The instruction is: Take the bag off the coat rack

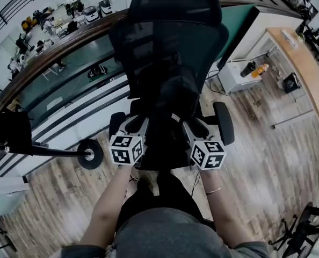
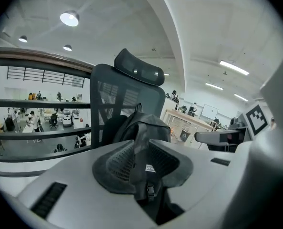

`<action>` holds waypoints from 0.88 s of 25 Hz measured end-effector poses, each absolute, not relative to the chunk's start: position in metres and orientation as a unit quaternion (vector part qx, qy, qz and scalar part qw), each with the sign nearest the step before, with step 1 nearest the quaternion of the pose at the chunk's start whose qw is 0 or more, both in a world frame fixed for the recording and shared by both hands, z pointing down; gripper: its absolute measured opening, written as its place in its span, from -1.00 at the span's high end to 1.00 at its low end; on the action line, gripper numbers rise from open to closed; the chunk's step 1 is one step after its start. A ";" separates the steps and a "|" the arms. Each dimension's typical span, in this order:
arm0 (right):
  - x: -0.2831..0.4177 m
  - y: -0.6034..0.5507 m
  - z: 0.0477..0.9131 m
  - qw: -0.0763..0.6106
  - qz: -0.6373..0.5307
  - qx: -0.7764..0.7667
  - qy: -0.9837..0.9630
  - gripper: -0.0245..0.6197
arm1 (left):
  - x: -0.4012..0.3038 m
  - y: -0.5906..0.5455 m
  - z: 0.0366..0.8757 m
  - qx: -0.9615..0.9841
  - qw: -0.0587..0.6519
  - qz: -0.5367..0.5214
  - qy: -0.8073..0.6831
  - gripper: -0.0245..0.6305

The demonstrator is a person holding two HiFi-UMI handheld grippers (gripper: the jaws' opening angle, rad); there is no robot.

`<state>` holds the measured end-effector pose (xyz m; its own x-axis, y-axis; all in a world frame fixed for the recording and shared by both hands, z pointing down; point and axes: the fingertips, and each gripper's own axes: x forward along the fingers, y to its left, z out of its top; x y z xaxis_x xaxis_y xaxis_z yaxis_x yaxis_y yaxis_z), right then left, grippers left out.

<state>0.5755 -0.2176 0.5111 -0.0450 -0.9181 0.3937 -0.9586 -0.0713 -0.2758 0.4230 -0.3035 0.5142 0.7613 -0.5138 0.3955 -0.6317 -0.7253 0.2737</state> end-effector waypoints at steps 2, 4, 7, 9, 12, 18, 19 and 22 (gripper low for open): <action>0.565 -0.211 0.505 0.039 0.239 0.690 -0.682 0.41 | 0.414 -0.298 0.512 0.918 0.192 0.150 -0.312 0.63; 0.554 -0.205 0.500 0.040 0.232 0.689 -0.686 0.46 | 0.406 -0.293 0.508 0.919 0.187 0.149 -0.313 0.66; 0.541 -0.198 0.494 0.044 0.221 0.688 -0.690 0.59 | 0.396 -0.286 0.504 0.921 0.180 0.148 -0.312 0.70; 0.534 -0.194 0.491 0.046 0.216 0.687 -0.692 0.67 | 0.390 -0.281 0.501 0.922 0.177 0.145 -0.313 0.72; 0.526 -0.188 0.487 0.048 0.210 0.687 -0.694 0.75 | 0.383 -0.276 0.495 0.923 0.170 0.138 -0.316 0.75; 0.515 -0.179 0.483 0.043 0.206 0.689 -0.694 0.91 | 0.368 -0.269 0.489 0.924 0.164 0.132 -0.320 0.80; 0.514 -0.177 0.482 0.042 0.205 0.688 -0.695 0.91 | 0.367 -0.267 0.488 0.924 0.164 0.131 -0.321 0.81; 0.509 -0.171 0.473 0.038 0.192 0.686 -0.700 0.91 | 0.363 -0.262 0.483 0.924 0.167 0.128 -0.321 0.81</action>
